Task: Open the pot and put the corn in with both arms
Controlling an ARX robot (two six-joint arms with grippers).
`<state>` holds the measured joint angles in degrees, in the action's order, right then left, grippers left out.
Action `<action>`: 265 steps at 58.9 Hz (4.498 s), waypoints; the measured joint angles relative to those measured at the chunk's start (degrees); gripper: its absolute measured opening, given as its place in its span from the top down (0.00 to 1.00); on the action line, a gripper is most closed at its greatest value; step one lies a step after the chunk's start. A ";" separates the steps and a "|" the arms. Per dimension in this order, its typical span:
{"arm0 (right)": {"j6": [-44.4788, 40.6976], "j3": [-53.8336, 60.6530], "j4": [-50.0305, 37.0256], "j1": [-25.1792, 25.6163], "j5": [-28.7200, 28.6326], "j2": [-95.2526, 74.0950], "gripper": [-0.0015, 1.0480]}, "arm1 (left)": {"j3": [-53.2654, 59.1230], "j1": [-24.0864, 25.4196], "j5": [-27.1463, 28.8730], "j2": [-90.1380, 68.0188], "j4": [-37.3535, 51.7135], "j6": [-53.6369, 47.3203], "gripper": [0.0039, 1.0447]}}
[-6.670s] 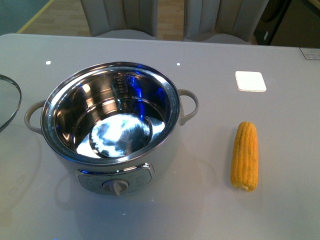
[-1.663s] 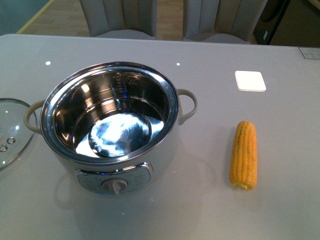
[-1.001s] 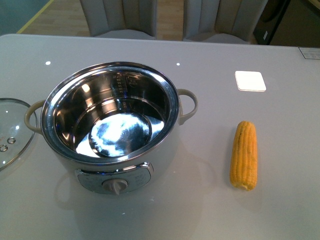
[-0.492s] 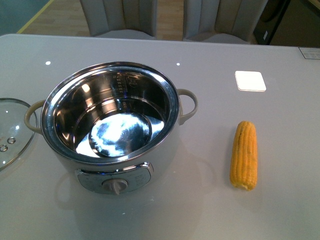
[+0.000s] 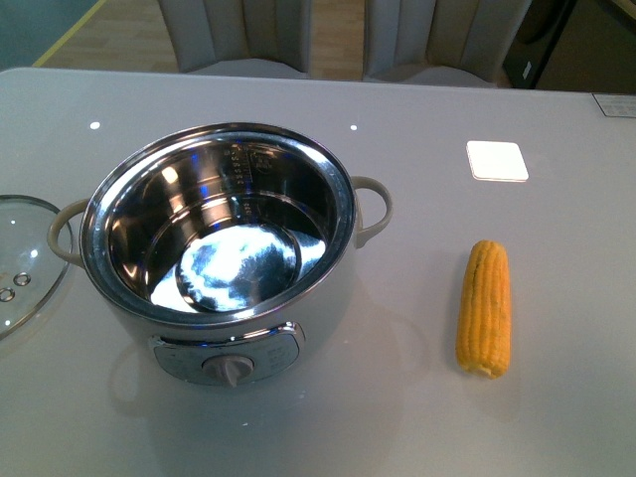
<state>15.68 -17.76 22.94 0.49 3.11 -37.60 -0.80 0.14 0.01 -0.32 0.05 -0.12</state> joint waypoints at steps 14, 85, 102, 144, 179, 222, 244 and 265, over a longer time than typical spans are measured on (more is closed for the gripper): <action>1.16 -5.03 -16.26 -5.55 0.37 -24.72 0.08 | 0.00 0.00 0.00 0.00 0.00 0.00 0.06; 3.34 -24.28 -29.68 -16.39 4.02 -74.88 0.08 | 0.00 0.00 0.00 0.00 0.00 0.00 0.06; 3.02 -27.36 -27.76 -17.51 2.99 -77.99 0.08 | 0.00 0.00 0.00 0.00 0.00 0.00 0.06; 1.33 -27.96 -35.36 -19.26 1.60 -82.29 0.08 | 0.00 0.00 0.00 0.00 0.00 0.00 0.06; 2.60 -33.81 -33.64 -17.92 2.45 -88.26 0.08 | 0.00 0.00 0.00 0.00 0.00 0.00 0.06; 0.72 -25.66 -37.83 -18.71 -4.20 -71.14 0.78 | 0.00 0.00 0.00 0.00 0.00 0.00 0.06; 6.05 -29.90 -38.10 -26.23 -8.28 -66.90 0.78 | 0.00 0.00 0.00 0.00 0.00 0.00 0.06; 10.95 -35.93 -38.47 -30.69 -10.34 -68.17 0.78 | 0.00 0.00 0.00 0.00 0.00 0.00 0.06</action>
<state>26.63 -53.69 -15.53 -30.20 -7.22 -105.78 -0.80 0.14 0.01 -0.32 0.05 -0.12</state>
